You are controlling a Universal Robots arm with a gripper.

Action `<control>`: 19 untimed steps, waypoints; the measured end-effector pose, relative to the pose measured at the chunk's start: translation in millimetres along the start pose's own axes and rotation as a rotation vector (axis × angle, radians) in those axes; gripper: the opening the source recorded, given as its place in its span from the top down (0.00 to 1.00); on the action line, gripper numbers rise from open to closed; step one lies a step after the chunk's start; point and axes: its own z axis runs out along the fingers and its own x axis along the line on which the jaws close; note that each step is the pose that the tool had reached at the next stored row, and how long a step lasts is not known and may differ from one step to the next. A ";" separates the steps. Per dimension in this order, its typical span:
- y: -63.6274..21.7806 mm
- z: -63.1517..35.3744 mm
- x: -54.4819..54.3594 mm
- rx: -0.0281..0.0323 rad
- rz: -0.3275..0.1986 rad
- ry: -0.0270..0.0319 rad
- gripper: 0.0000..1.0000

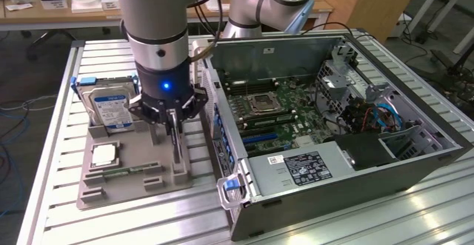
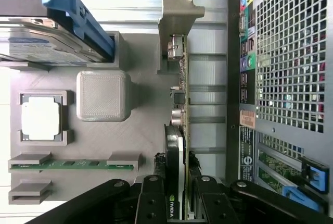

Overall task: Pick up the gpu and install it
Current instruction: 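Pick up the gpu and move the gpu toward the slot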

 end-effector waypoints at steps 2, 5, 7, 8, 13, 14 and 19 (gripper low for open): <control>0.2 -4.0 -0.1 -0.0001 0.000 -0.0001 0.73; 0.5 -9.5 -0.3 0.0000 0.000 0.0000 0.73; 0.5 -9.9 -0.3 -0.0002 0.000 -0.0001 0.73; 0.5 -9.9 -0.3 -0.0002 0.000 -0.0002 0.73; 0.5 -10.6 -0.3 0.0003 0.000 0.0003 0.73; 0.5 -11.8 -0.3 0.0003 0.000 0.0003 0.73; 1.0 -19.8 -0.5 0.0000 0.000 0.0000 0.73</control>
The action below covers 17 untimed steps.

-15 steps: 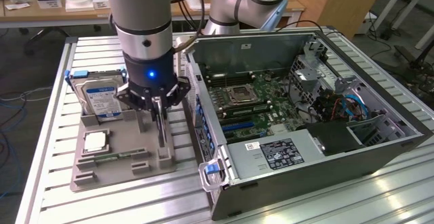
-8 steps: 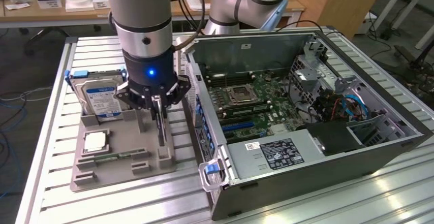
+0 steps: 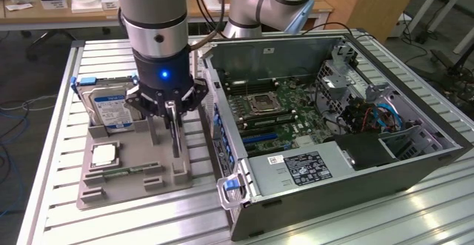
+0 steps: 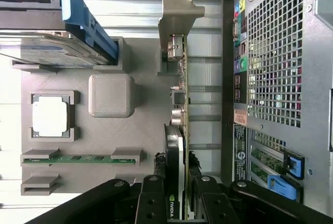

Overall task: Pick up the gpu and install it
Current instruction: 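Pick up the gpu and move the gpu toward the slot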

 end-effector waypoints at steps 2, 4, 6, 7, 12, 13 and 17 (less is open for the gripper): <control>0.2 -3.5 -0.1 0.0000 0.000 0.0000 0.73; 0.4 -7.6 -0.2 0.0000 0.000 -0.0001 0.73; 0.6 -12.0 -0.3 0.0000 0.000 -0.0002 0.73; 0.7 -14.3 -0.4 0.0000 0.000 -0.0002 0.73; 1.3 -25.5 -0.6 0.0000 0.000 -0.0006 0.73; 1.4 -27.2 -0.7 0.0000 0.000 -0.0008 0.73; 1.7 -32.7 -0.8 0.0000 0.000 -0.0013 0.73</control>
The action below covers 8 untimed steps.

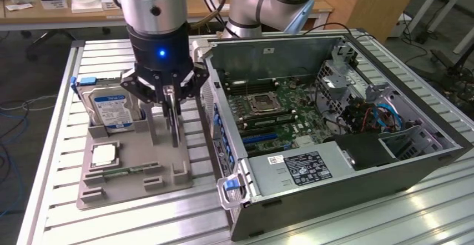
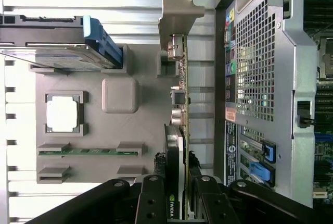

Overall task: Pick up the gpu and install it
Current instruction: 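Pick up the gpu and move the gpu toward the slot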

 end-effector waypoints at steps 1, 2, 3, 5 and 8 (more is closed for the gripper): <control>0.0 -0.8 0.0 0.0000 0.000 -0.0001 0.73; 0.1 -1.4 0.0 0.0000 0.000 -0.0002 0.73; 0.1 -1.5 0.0 -0.0002 0.000 -0.0003 0.73; 0.1 -1.5 0.0 -0.0001 0.000 -0.0003 0.73; 0.1 -1.6 0.0 0.0000 0.000 -0.0001 0.73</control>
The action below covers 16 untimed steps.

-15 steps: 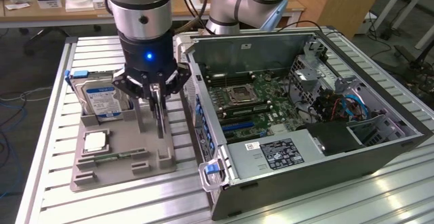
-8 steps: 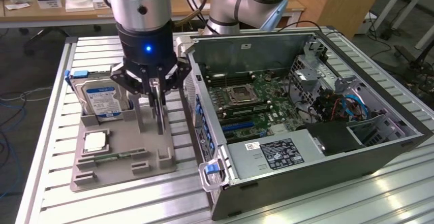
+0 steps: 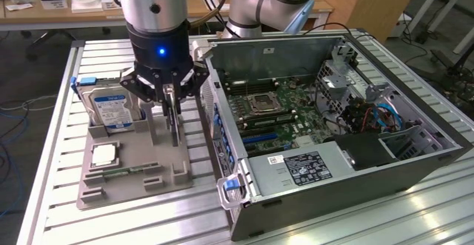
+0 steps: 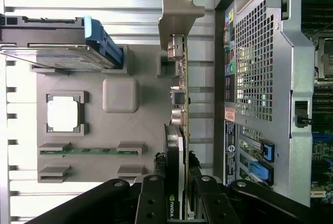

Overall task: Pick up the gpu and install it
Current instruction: 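Pick up the gpu and move the gpu toward the slot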

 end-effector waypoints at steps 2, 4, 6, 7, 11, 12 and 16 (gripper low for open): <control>0.0 -1.1 0.0 0.0004 0.000 0.0004 0.73; 0.2 -3.6 -0.1 0.0000 0.000 0.0000 0.73; 0.4 -7.5 -0.2 0.0000 0.000 0.0001 0.73; 0.5 -9.3 -0.2 0.0001 0.000 0.0000 0.73; 0.7 -15.2 -0.4 0.0000 0.000 0.0000 0.73; 0.8 -17.1 -0.4 0.0000 0.000 0.0000 0.73; 1.3 -26.4 -0.6 0.0000 0.000 0.0001 0.73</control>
